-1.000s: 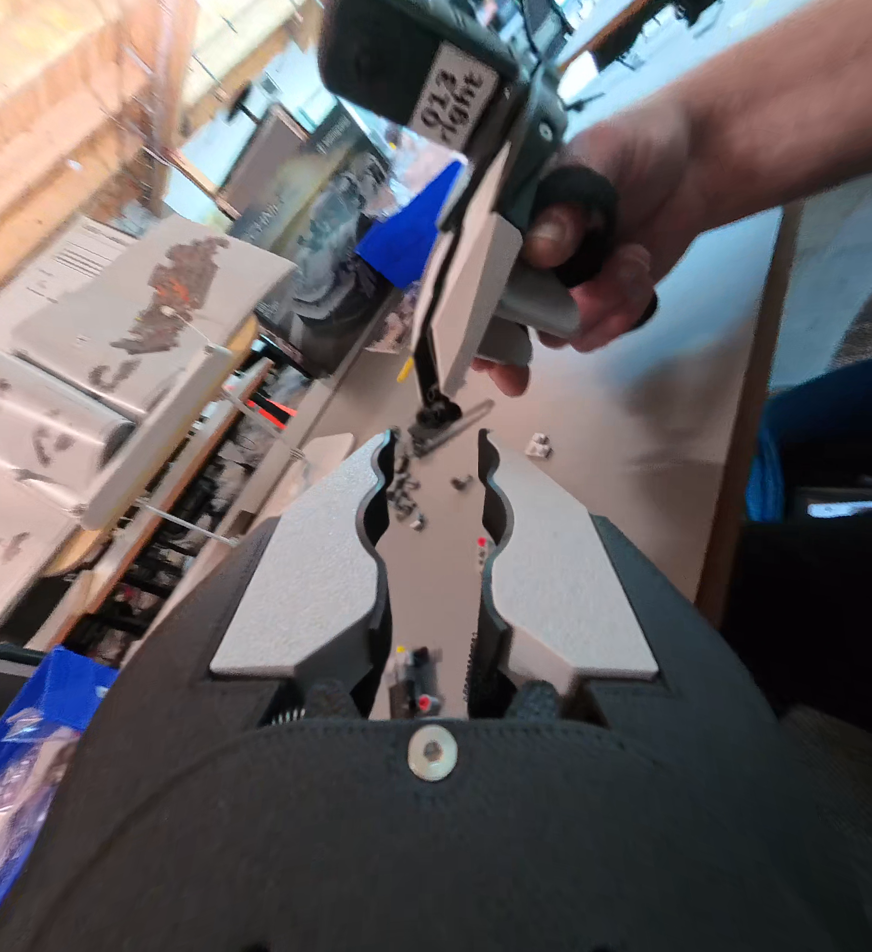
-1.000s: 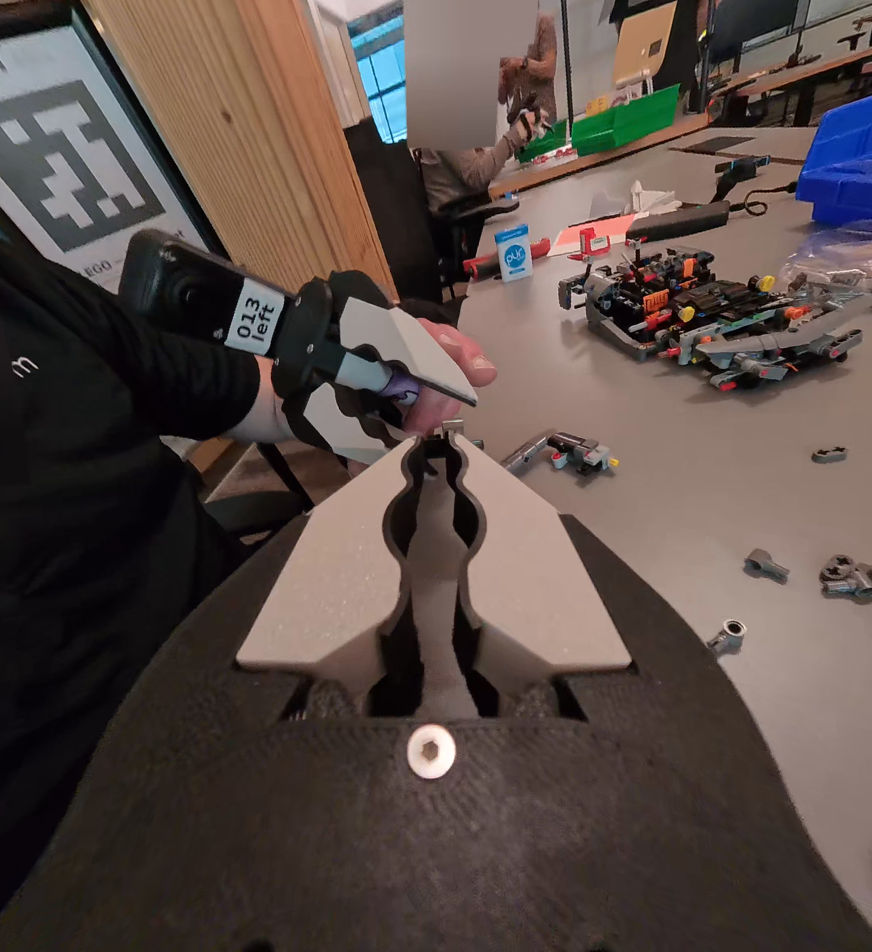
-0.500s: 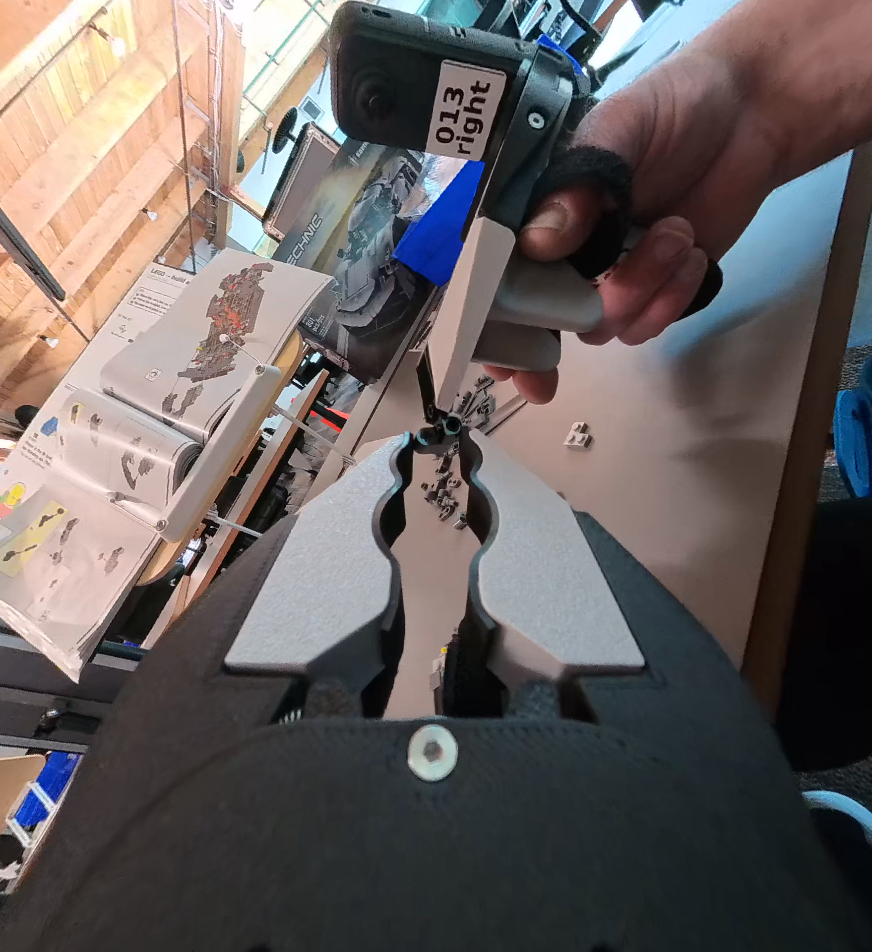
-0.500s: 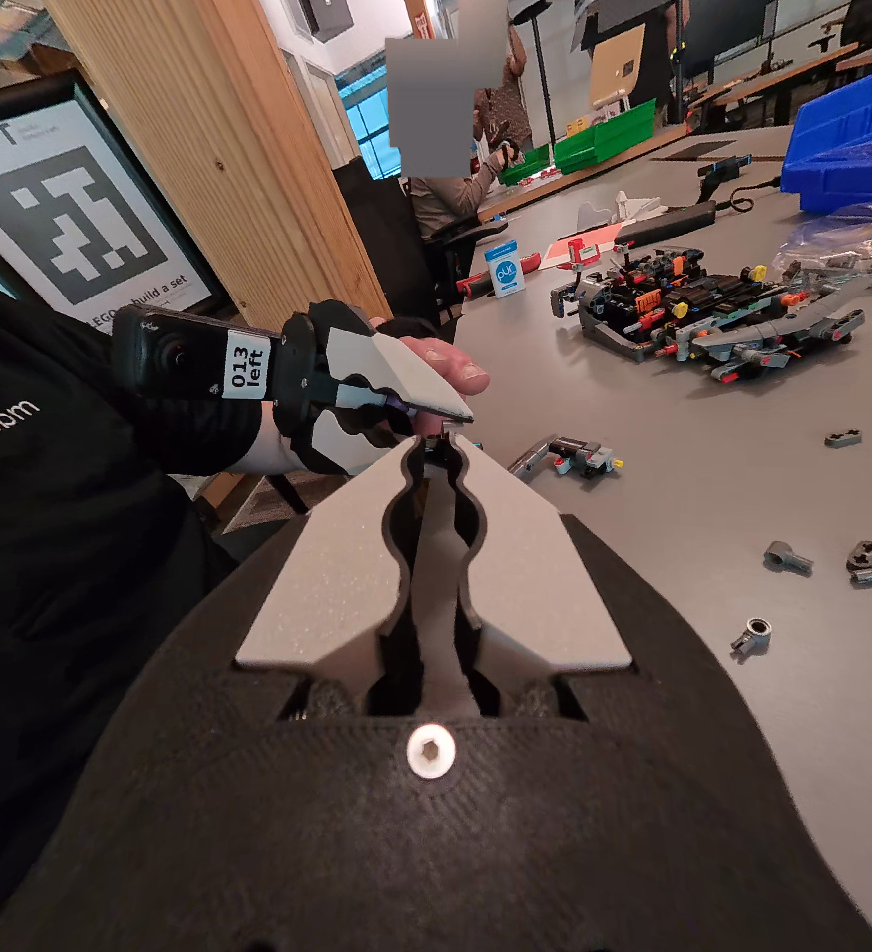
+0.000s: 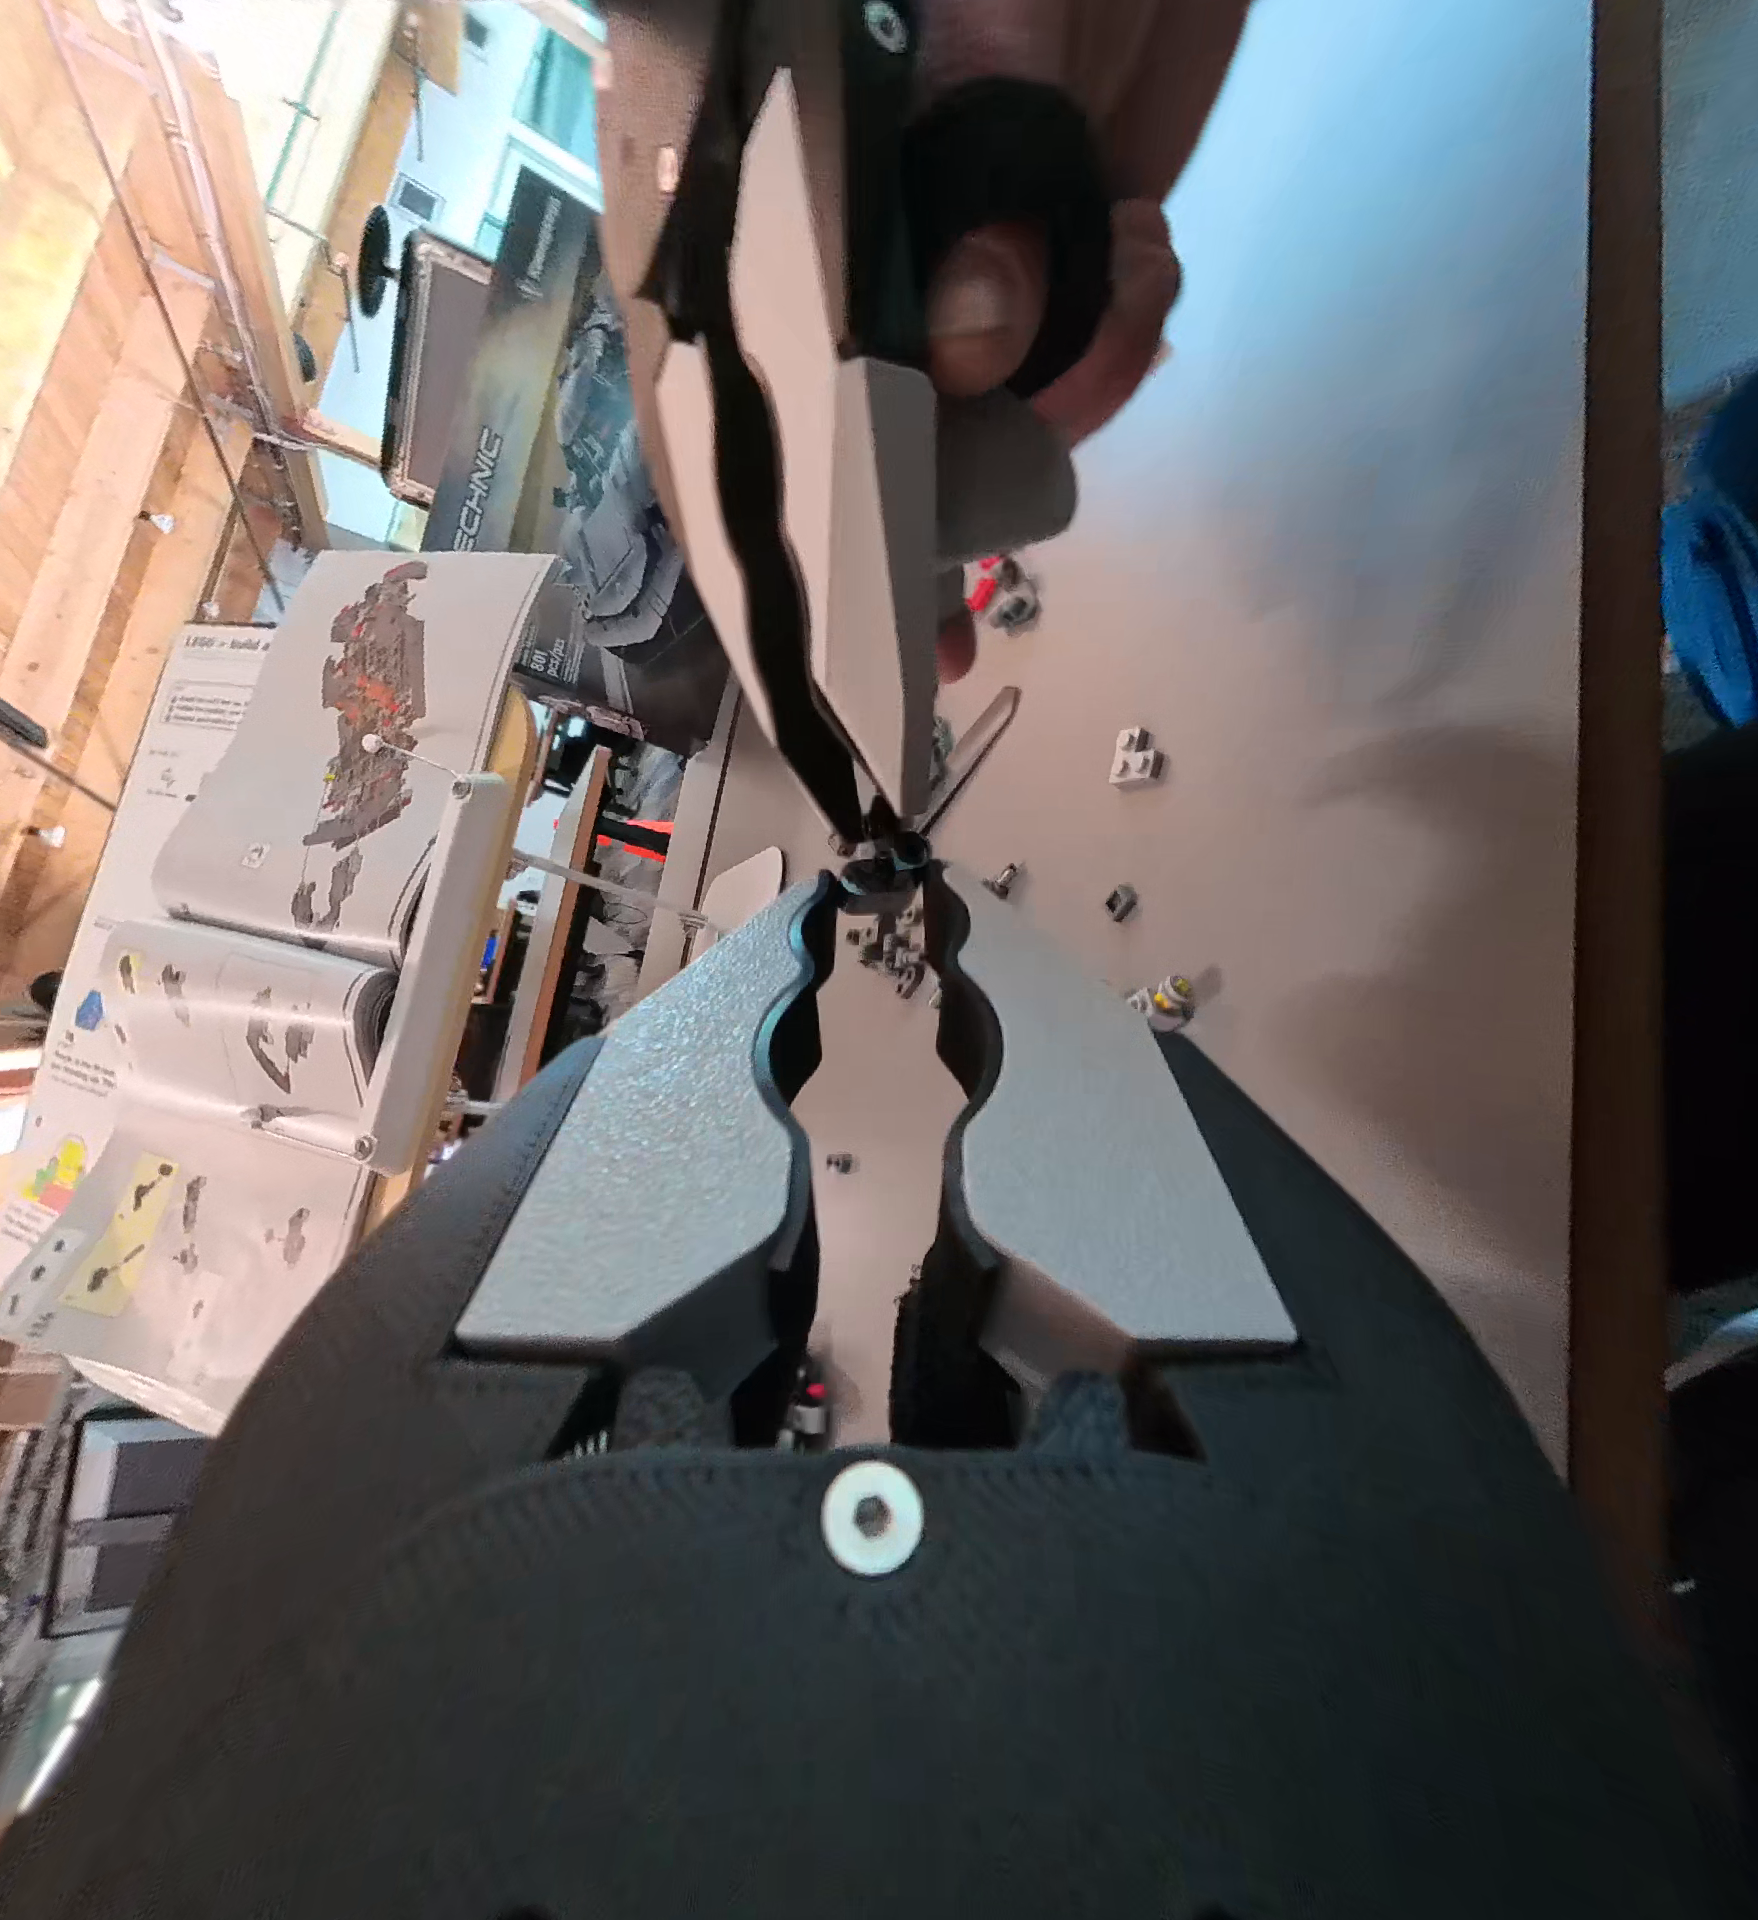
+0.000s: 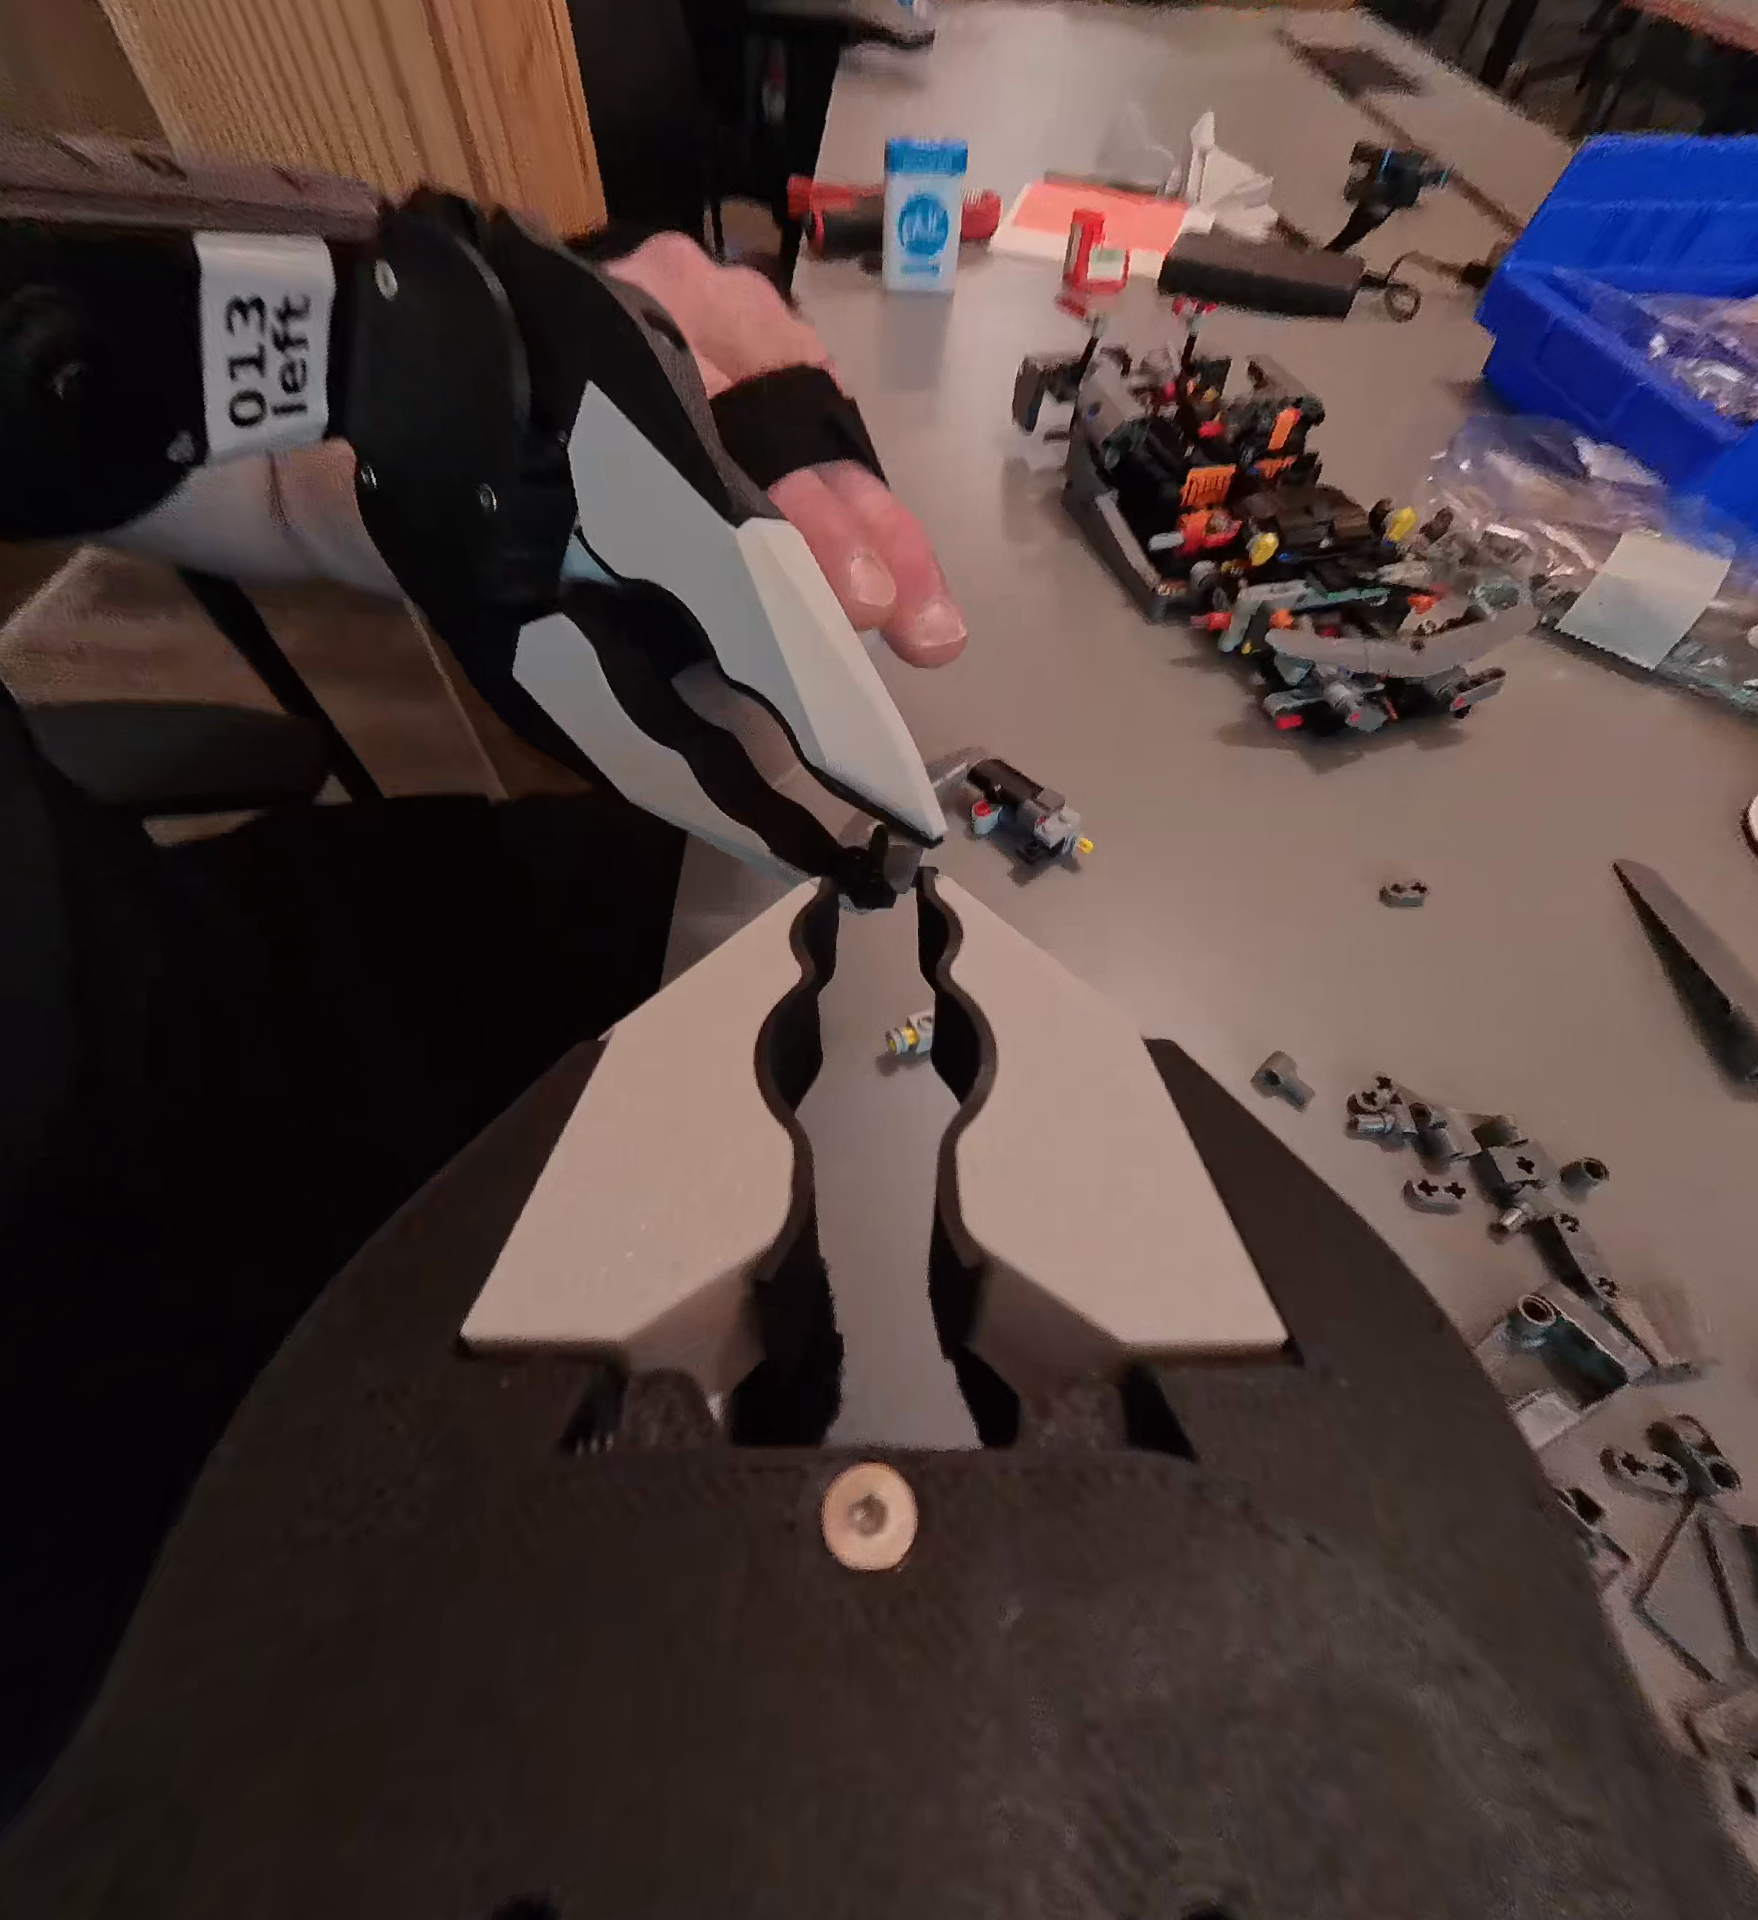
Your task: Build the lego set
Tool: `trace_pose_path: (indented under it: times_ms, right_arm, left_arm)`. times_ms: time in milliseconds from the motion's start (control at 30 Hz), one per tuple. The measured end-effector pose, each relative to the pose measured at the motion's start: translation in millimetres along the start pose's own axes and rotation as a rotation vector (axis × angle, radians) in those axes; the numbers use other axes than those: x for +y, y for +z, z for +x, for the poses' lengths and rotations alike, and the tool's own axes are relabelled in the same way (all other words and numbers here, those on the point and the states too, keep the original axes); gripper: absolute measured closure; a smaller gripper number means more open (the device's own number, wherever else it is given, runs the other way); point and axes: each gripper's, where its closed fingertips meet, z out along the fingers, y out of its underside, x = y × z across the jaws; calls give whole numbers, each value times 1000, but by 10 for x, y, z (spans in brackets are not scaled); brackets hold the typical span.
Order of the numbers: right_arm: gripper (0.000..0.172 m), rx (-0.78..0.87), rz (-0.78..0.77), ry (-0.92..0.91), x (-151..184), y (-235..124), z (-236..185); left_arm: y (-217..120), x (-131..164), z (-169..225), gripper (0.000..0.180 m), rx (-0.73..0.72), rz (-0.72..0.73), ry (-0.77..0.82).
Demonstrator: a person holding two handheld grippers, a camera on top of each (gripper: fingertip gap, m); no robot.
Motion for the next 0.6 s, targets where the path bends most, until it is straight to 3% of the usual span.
trace_pose_path:
  times_ms: [367, 600]
  right_arm:
    - [167, -30, -196, -49, 140, 78, -10]
    - [167, -22, -167, -77, 188, 90, 30]
  left_arm:
    - [63, 66, 105, 167, 27, -95, 219]
    - [70, 138, 122, 162, 35, -122, 145]
